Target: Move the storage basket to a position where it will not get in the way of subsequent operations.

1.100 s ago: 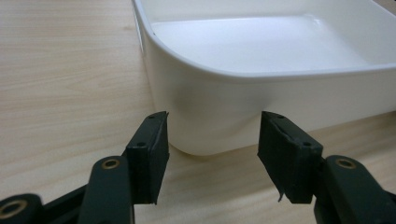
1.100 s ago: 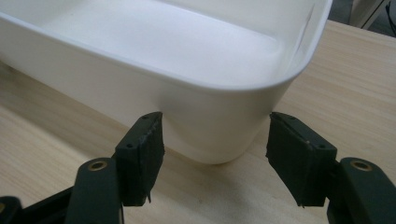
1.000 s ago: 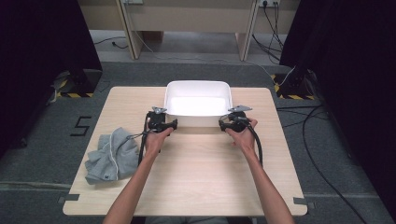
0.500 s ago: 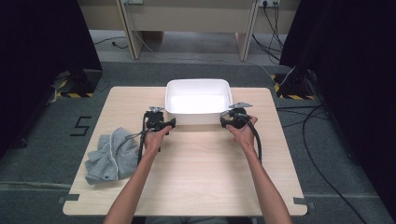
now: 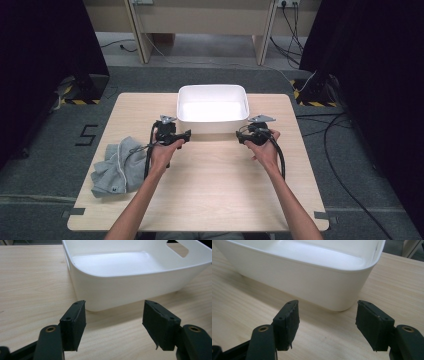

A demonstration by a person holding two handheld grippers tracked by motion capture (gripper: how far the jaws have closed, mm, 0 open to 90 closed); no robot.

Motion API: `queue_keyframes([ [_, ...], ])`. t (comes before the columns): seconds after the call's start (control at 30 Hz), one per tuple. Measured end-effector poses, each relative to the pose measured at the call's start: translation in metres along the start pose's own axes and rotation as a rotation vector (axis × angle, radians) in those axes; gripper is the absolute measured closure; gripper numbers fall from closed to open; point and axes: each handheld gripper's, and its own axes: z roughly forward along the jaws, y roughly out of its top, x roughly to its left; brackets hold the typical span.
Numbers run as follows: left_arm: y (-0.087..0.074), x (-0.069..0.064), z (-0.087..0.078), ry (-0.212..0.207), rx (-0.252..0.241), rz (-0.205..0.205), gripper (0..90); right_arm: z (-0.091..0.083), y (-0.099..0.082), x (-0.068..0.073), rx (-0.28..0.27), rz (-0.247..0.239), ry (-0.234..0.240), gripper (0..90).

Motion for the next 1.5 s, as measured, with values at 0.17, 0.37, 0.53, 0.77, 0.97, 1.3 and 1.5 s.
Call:
queue_keyframes([
  [0.17, -0.01, -0.003, -0.012, -0.047, -0.006, -0.01, 33.5, -0.012, -0.006, 0.009, -0.022, -0.016, 0.024, 35.4],
  [0.37, -0.026, -0.005, -0.027, -0.087, -0.005, -0.007, 33.3, -0.021, -0.016, 0.017, -0.036, -0.034, 0.052, 35.2],
  [0.53, -0.04, -0.01, -0.041, -0.134, -0.007, 0.0, 32.5, -0.026, -0.024, 0.023, -0.048, -0.046, 0.087, 35.2],
  [0.77, -0.054, -0.019, -0.062, -0.188, -0.007, 0.056, 30.2, -0.032, -0.03, 0.032, -0.03, -0.089, 0.112, 34.9],
  [0.97, -0.068, -0.019, -0.08, -0.186, -0.003, 0.116, 27.8, -0.037, -0.034, 0.041, -0.024, -0.101, 0.143, 34.3],
  [1.3, -0.085, -0.008, -0.104, -0.173, -0.015, 0.154, 23.7, -0.041, -0.04, 0.05, -0.017, -0.107, 0.164, 33.4],
  [1.5, -0.093, -0.002, -0.113, -0.169, -0.007, 0.14, 22.7, -0.043, -0.041, 0.054, -0.017, -0.11, 0.176, 32.8],
])
